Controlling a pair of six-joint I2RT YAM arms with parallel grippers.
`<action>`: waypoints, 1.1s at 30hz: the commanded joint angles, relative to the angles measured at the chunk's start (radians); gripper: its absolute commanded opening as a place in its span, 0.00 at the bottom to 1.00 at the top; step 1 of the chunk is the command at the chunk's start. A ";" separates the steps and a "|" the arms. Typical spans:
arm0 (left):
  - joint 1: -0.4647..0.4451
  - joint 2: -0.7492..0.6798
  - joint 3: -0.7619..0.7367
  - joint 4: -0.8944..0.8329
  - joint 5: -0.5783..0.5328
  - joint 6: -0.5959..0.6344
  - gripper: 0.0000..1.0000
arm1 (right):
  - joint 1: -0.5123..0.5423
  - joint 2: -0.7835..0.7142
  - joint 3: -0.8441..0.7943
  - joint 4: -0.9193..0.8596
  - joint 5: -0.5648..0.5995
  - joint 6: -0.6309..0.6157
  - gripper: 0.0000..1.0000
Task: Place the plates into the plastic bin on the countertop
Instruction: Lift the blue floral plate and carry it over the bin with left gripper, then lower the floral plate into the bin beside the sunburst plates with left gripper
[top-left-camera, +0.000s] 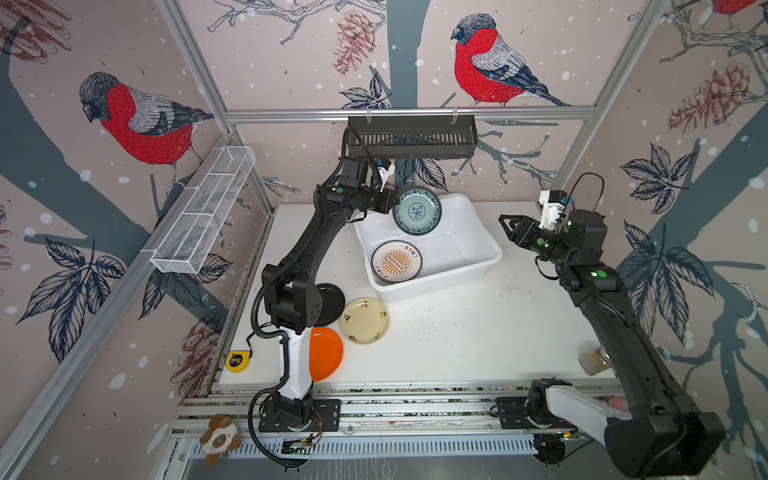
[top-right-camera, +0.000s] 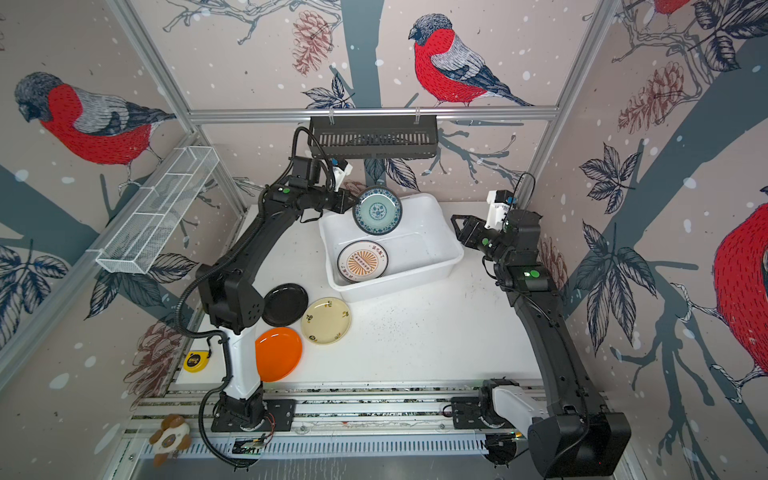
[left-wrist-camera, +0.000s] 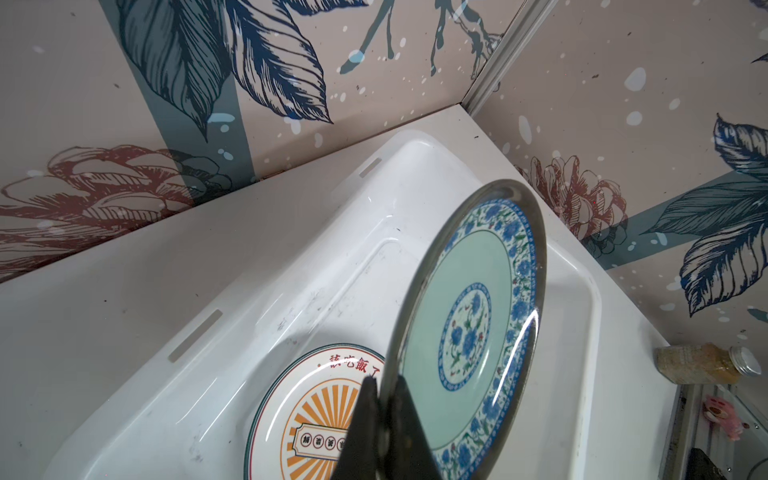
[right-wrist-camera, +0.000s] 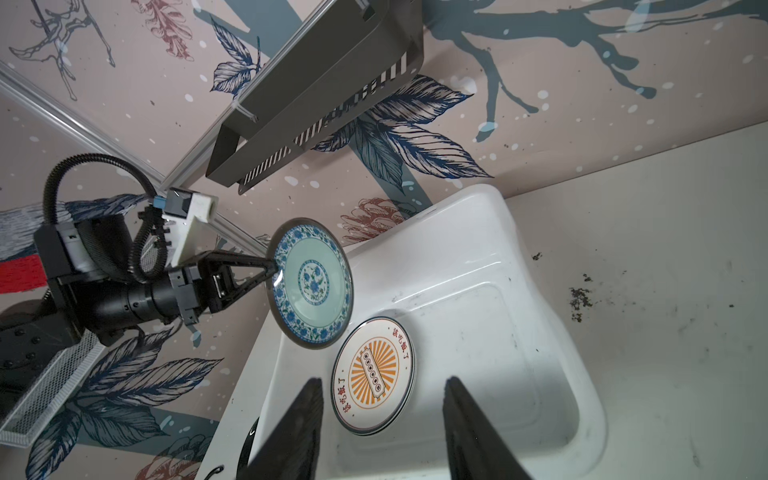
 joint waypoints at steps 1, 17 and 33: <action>-0.005 0.062 0.051 -0.002 0.001 0.005 0.00 | -0.026 -0.004 0.032 -0.080 -0.016 0.045 0.48; -0.113 0.390 0.282 0.073 0.042 -0.065 0.00 | -0.046 -0.012 0.139 -0.365 0.042 0.053 0.48; -0.143 0.492 0.281 0.131 0.037 -0.057 0.00 | -0.052 -0.027 0.093 -0.370 0.042 0.080 0.47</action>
